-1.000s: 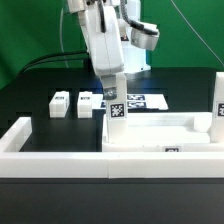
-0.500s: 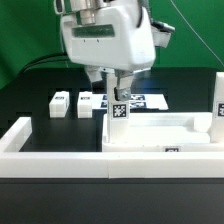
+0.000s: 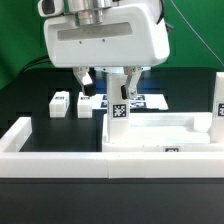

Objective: Assemble desk

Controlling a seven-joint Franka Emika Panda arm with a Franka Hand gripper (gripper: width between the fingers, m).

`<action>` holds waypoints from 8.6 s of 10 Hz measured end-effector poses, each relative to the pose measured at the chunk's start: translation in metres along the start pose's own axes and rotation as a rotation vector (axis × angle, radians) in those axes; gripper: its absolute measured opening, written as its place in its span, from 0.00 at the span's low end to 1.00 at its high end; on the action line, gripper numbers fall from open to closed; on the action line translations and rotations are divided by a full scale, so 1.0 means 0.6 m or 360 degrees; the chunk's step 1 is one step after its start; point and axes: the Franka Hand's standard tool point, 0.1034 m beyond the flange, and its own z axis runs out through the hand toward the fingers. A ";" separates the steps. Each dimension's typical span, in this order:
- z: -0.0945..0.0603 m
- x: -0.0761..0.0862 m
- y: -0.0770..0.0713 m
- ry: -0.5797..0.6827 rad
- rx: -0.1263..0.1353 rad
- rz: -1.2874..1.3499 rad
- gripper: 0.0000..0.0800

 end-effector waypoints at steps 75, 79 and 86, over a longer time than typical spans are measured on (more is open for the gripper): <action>-0.049 -0.087 -0.042 -0.0031 -0.0090 0.0256 0.81; -0.035 -0.123 -0.047 -0.0007 -0.0089 0.0470 0.81; -0.008 -0.166 -0.054 0.0034 -0.0063 0.0620 0.81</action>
Offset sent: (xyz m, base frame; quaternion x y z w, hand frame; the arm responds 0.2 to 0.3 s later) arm 0.0076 0.0176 0.0034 -0.0525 -0.0095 -0.3173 0.9468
